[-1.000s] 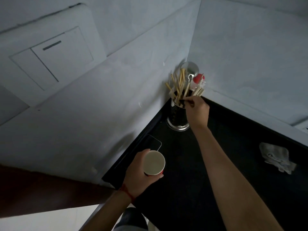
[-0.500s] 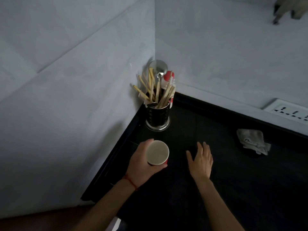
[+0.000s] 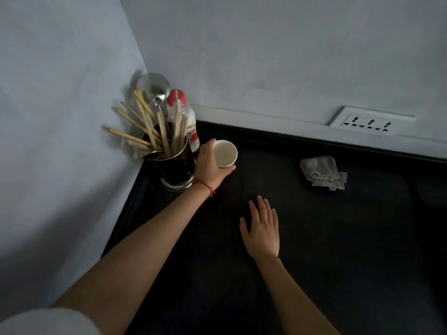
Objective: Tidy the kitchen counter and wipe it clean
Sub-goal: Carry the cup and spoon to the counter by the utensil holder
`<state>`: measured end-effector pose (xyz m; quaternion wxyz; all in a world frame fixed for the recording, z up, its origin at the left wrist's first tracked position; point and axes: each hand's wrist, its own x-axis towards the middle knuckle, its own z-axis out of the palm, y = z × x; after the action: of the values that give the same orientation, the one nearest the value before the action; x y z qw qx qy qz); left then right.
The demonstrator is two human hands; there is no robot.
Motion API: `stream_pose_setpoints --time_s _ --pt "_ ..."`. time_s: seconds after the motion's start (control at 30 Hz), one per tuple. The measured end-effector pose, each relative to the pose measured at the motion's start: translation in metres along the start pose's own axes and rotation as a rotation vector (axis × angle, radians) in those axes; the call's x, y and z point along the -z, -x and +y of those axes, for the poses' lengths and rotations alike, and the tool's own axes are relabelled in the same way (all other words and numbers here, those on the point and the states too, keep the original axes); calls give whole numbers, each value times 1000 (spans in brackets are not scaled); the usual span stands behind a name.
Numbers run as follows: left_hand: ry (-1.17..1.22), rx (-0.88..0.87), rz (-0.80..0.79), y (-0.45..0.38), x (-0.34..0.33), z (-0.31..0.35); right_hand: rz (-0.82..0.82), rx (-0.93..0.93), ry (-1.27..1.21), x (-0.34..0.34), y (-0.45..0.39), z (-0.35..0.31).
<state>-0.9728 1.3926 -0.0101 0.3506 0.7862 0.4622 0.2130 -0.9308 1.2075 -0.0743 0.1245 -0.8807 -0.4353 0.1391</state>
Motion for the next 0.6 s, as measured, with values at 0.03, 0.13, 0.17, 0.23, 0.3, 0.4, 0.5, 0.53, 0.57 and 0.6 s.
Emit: stream_pose_setpoints --time_s 0.03,0.13,0.17,0.23,0.3,0.4,0.5,0.53,0.57,0.6 --pt "-4 13 5 -7 -4 -1 -3 -1 1 0 -1 0" --pt "16 72 4 -19 -11 -7 27 -2 21 -3 -1 1" --pt "32 83 4 -22 -11 -8 30 0 31 -4 0 1" --pt "52 88 6 -26 -11 -9 28 2 36 -5 -1 2" --pt "55 97 -2 -26 -9 -8 26 -4 26 -4 -1 2" --pt "51 100 -31 -20 -7 -6 -10 -10 14 0 0 1" --pt "80 118 -75 -8 -2 -10 -56 -16 -9 5 -2 0" --pt "111 134 -79 -3 0 -11 -60 -18 -38 9 -2 -2" --pt "151 155 -72 2 2 -11 -54 -26 -84 12 0 -3" --pt "189 177 -58 11 5 -9 -28 -40 -135 17 3 -4"
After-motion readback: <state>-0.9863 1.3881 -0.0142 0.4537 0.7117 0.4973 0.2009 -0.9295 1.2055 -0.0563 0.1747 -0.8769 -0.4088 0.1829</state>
